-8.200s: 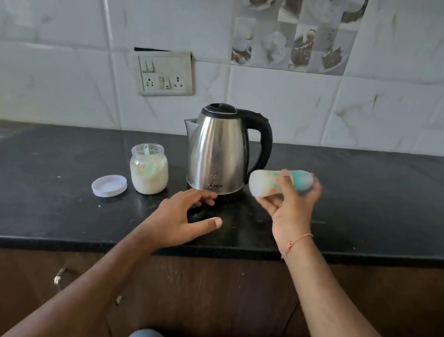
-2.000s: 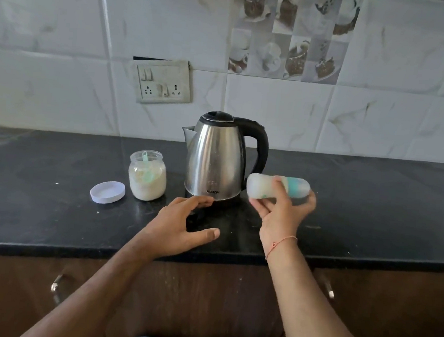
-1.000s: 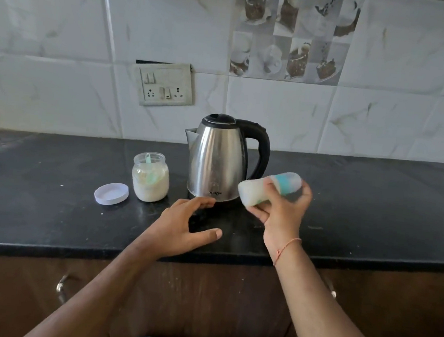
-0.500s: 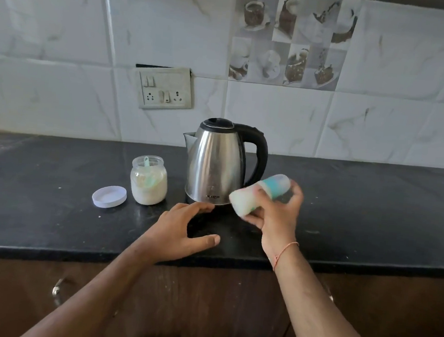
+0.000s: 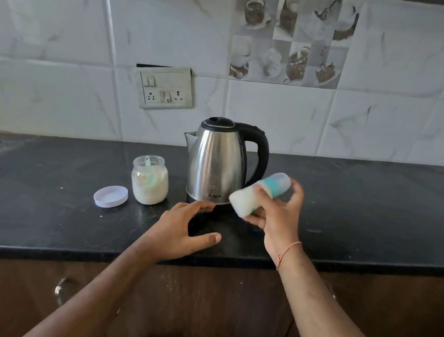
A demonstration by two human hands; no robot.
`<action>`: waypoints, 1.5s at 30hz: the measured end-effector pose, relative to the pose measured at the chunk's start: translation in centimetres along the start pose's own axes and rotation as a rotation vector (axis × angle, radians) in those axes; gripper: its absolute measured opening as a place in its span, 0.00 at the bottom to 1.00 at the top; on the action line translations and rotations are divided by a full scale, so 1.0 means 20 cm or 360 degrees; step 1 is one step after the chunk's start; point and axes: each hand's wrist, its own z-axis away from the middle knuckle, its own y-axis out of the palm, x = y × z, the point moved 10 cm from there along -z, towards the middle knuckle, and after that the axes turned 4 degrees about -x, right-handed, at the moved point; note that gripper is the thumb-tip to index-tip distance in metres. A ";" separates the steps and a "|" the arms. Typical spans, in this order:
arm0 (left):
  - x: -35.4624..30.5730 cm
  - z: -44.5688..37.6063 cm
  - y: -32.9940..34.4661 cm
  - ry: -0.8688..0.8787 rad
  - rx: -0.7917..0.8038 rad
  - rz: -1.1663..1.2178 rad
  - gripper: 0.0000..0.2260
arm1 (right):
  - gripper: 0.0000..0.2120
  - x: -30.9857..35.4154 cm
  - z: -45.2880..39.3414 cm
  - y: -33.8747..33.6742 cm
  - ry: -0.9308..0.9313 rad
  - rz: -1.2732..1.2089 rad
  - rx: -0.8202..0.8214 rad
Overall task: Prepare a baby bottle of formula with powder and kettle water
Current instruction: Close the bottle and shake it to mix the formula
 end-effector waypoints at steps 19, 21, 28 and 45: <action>0.00 0.00 0.01 -0.0005 -0.0006 0.0020 0.39 | 0.37 0.05 0.00 -0.07 -0.0042 -0.0118 -0.0082; 0.00 0.00 0.01 -0.0009 0.0009 0.0016 0.39 | 0.36 -0.04 0.03 0.02 0.0125 0.0144 0.0173; 0.01 0.00 0.01 -0.0022 -0.0007 0.0001 0.39 | 0.34 -0.04 0.02 0.04 0.0116 0.0124 0.0155; 0.01 0.00 0.00 -0.0001 -0.0003 0.0006 0.39 | 0.35 -0.03 -0.02 0.00 0.0013 0.0041 0.0010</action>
